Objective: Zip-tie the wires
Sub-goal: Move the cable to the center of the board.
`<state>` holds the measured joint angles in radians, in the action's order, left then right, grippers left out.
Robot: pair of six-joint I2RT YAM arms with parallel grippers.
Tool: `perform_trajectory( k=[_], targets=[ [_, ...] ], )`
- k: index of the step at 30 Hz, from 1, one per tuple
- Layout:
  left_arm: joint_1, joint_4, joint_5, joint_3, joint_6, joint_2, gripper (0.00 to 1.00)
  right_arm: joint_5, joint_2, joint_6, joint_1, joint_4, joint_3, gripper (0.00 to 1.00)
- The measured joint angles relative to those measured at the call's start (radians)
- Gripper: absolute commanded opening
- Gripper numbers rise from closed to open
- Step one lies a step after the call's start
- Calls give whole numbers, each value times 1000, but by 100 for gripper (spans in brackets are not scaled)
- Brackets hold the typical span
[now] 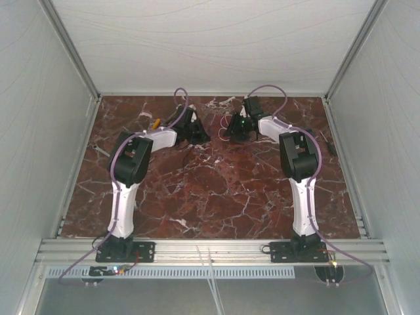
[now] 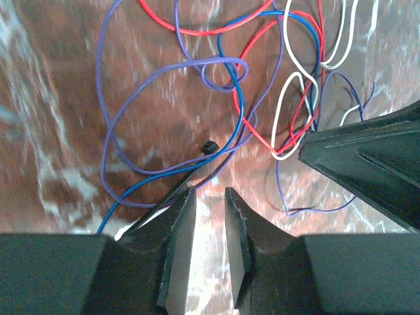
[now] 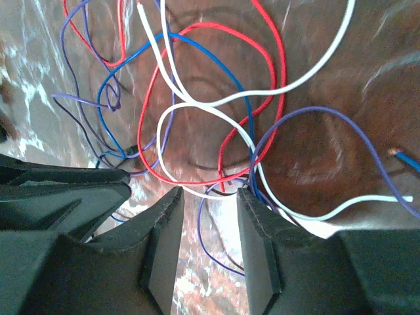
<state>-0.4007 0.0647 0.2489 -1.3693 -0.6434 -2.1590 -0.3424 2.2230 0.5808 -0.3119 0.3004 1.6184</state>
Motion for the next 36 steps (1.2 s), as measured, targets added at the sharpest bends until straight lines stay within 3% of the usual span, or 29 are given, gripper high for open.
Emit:
perform_trajectory(
  k=[6,13,19,23,27,32,36],
  targets=[
    [39,-35,8,-201,38,-126,29,-24,107,-8,47,23,174,38],
    [61,-82,19,-333,66,-177,54,-45,126,-35,66,54,305,56],
    [60,-92,35,-305,66,-92,75,-58,-26,-45,60,63,219,67],
    [59,-98,39,-211,72,63,90,50,-241,-77,31,60,40,69],
    [58,-93,-4,-37,83,291,94,223,-397,-135,-45,54,-100,68],
    [55,-70,-75,280,84,590,94,359,-433,-149,-96,56,-226,64],
    [45,-42,-114,544,82,740,92,443,-392,-135,-81,86,-262,58]
  ],
)
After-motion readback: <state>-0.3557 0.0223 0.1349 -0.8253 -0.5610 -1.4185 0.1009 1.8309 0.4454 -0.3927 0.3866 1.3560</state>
